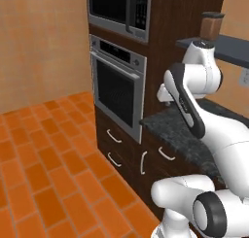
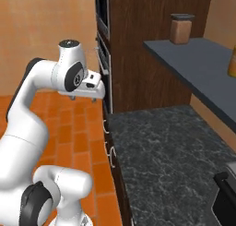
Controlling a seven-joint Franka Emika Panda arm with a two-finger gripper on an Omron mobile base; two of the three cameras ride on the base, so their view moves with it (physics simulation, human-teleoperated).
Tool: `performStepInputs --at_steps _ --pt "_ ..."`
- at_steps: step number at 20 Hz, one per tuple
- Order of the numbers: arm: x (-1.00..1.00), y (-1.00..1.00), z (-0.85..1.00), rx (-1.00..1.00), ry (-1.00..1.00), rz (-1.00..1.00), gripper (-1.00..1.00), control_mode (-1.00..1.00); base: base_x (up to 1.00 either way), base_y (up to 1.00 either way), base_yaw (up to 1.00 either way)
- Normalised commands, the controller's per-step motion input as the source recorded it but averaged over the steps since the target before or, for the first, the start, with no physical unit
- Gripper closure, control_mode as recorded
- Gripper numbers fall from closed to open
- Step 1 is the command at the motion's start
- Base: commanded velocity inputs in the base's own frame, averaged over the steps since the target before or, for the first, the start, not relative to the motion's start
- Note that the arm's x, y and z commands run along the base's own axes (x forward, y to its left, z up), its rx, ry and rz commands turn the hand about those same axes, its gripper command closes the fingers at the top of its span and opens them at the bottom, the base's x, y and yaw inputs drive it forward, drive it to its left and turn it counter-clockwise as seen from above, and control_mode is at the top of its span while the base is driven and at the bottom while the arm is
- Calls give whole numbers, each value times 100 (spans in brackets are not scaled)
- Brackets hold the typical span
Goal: Take a straw from the drawer in front and place it inside the glass cup on the dining counter.
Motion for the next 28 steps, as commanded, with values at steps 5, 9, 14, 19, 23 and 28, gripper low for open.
performStepInputs --at_steps 5,9,14,19,23,28 --pt "-5 0 -6 -2 -1 26 -100 -100 0 -13 7" --pt "-9 83 -39 -26 -8 20 -100 -100 0 0 0" --pt "0 83 -84 -48 -11 4 -100 -100 0 0 0" --pt "16 46 -100 -51 -8 0 -100 -100 0 0 0" --pt "23 27 -100 -49 -3 0 -100 -100 0 0 0" --pt "22 2 -97 -44 -5 0 -100 -100 0 0 0"
